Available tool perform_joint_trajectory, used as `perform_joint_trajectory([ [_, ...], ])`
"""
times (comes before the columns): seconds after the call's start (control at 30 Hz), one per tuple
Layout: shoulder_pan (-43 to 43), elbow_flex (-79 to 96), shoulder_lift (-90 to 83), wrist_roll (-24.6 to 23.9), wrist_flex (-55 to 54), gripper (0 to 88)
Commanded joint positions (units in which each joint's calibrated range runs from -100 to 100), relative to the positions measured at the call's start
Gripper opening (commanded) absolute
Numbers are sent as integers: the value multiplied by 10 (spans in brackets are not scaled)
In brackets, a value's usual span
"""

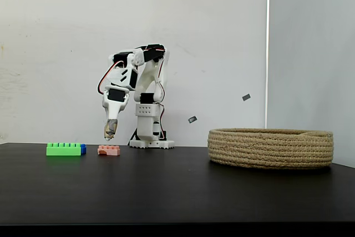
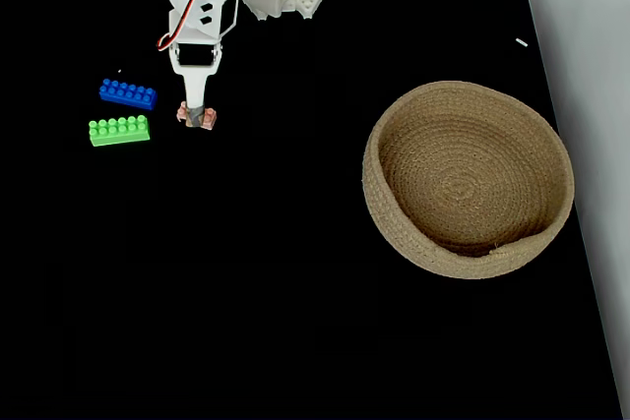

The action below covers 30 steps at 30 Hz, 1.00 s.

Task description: Place the lego blocks in the tray

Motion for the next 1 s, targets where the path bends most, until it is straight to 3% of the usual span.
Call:
perform_joint_trajectory([
  [0.0,8,-56,23,-13,9,261],
  [0.73,16,-81,110,-43,19,238],
  [0.83,16,-91,127,-49,19,175],
  [0.97,12,-97,143,-56,14,0],
])
